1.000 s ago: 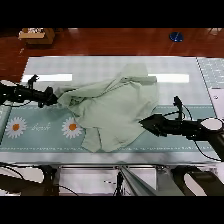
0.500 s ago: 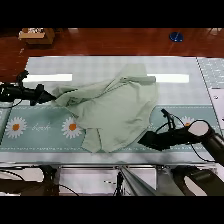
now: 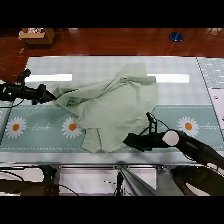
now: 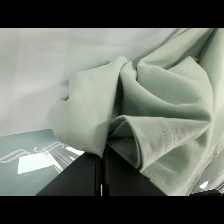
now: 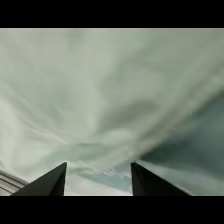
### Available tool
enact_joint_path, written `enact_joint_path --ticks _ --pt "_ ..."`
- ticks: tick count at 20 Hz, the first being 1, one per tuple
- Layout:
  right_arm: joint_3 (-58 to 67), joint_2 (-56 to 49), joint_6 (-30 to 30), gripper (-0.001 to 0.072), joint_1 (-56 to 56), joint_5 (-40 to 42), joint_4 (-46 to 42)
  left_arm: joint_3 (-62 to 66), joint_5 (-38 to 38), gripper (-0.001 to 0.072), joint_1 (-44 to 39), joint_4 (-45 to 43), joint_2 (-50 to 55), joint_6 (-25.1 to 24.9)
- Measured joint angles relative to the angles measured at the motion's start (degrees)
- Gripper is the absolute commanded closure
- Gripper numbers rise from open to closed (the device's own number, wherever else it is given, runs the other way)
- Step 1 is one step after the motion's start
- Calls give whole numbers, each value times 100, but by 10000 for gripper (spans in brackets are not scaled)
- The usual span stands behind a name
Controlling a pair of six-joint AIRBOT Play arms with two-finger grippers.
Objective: Fold the shirts.
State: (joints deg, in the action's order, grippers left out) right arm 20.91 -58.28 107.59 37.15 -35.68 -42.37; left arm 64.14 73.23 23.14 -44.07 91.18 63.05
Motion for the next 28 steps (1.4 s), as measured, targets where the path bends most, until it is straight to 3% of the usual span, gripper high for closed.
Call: enact_joint_path --ticks 1,2,3,4,5,9,12,21,28 --pt "2 -131 26 232 166 343 170 0 0 684 -4 0 0 -22" --pt "4 -238 35 288 297 669 343 0 0 684 -7 0 0 -37" --pt "4 -358 52 396 411 957 516 0 0 684 -4 0 0 -57" --pt "2 -461 52 589 487 1165 632 0 0 684 -4 2 0 -66" --pt "-4 -555 59 684 544 1320 723 2 -2 684 -4 2 0 -85" --pt "109 -501 -177 684 651 1631 841 0 -2 684 35 251 -109 -317" --pt "505 114 -450 685 522 1672 592 0 0 684 212 1152 -402 -636" --pt "2986 2214 -643 685 -1473 1683 -601 0 127 684 966 6793 -2063 -1812" --pt "4699 2485 -660 685 -2302 1222 -944 109 22 684 1064 9270 -3536 -2085"
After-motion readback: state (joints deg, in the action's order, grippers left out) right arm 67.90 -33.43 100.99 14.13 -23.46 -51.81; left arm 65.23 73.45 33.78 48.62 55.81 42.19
